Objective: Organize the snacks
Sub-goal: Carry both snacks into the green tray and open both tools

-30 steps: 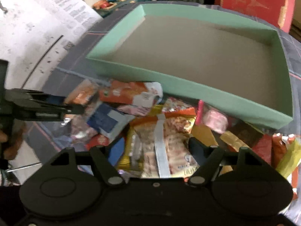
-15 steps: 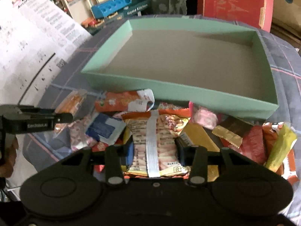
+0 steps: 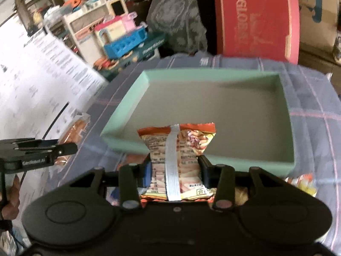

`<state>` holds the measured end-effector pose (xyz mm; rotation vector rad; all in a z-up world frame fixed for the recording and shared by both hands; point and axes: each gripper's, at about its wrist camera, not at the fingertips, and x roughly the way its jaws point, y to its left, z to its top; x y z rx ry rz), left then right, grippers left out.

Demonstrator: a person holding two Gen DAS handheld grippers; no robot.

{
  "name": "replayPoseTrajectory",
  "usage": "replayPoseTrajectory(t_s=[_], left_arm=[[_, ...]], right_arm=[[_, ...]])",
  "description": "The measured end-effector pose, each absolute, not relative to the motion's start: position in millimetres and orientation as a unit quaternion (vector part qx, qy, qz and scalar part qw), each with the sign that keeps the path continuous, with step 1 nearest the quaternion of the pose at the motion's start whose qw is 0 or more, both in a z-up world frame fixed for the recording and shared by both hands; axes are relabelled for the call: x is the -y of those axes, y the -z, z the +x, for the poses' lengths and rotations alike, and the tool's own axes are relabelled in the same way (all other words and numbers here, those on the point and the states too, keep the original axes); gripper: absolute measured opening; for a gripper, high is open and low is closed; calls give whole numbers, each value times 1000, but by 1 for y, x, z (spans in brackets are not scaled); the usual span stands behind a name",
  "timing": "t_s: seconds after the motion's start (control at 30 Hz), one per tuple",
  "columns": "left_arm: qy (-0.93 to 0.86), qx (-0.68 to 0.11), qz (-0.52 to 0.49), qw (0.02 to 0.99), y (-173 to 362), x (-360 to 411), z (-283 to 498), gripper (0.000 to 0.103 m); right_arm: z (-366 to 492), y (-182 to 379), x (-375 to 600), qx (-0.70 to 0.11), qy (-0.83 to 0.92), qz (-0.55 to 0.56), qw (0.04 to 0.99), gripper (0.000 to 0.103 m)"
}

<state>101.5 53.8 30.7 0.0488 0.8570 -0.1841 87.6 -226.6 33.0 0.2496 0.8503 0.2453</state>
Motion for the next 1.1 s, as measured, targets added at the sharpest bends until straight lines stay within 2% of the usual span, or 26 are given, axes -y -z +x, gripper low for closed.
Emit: replayPoseTrajectory(t_s=[0.2,0.47,0.7,0.8,0.83,0.87,0.9,0.97,1.1], left_arm=[[101,-414,36,904,-34,-21,176,36],[94,-437,63,892,4,8,270,36],[83,-451,84,885,31,19,308,37],[73,-449,95,886,38,23,315,39],[67,-441,100,889,38,26,315,45],[62,-435,103,892,37,28,314,69],[57,-428,102,896,35,29,311,90],[54,-412,102,904,30,31,304,101],[58,-424,94,899,23,35,294,102]], right_arm=[[143,-31,248,-408,-83,126,901,43],[214,9,274,-426,-31,124,896,43],[250,43,298,-433,-10,131,892,43],[260,46,303,-426,-12,139,894,50],[261,47,304,-423,-14,143,895,68],[261,45,305,-419,-12,147,896,94],[257,41,305,-408,-10,148,901,103],[251,37,306,-393,-7,144,908,103],[240,33,306,-394,-8,143,908,103]])
